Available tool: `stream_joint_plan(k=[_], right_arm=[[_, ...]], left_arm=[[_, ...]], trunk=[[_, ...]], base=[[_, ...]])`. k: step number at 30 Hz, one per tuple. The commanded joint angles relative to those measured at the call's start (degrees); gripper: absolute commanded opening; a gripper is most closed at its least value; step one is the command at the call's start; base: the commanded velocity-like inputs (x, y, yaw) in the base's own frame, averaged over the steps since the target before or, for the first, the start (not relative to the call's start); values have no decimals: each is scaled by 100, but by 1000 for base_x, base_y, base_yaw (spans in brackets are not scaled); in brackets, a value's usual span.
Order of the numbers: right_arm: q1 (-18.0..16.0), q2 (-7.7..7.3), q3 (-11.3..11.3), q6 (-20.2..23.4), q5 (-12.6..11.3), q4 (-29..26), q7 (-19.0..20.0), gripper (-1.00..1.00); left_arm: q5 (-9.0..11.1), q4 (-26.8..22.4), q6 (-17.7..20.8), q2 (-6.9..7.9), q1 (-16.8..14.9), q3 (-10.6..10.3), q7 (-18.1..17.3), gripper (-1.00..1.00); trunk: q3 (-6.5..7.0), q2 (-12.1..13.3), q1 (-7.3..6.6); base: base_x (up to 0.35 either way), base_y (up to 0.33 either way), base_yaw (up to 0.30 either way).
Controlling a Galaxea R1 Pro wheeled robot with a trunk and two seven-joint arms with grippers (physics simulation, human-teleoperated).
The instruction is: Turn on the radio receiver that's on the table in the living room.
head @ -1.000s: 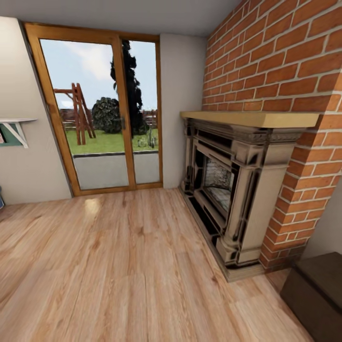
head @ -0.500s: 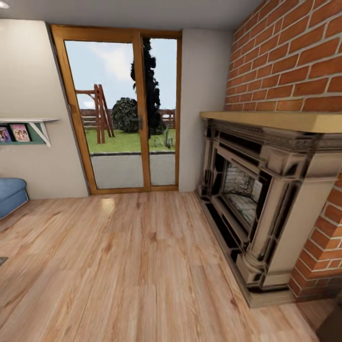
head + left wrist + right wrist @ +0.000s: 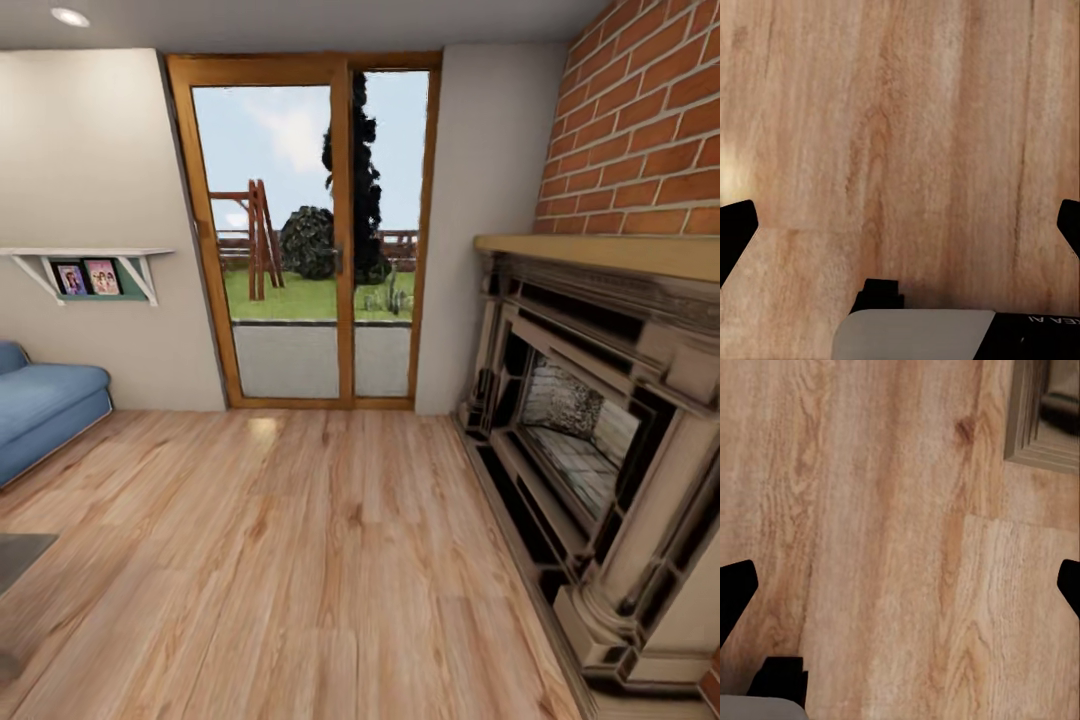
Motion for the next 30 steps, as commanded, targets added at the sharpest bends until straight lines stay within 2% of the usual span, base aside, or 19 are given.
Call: stream_joint_plan(k=[1,30], right_arm=[[3,-1,0,0,0,0,0,100],[0,-1,0,-4,0,0,0,100]], left_arm=[[0,0,0,0,0,0,0,100],[0,0,0,0,0,3,4,100]], trunk=[[0,0,0],[0,0,0]], base=[[325,0,257],[325,0,256]])
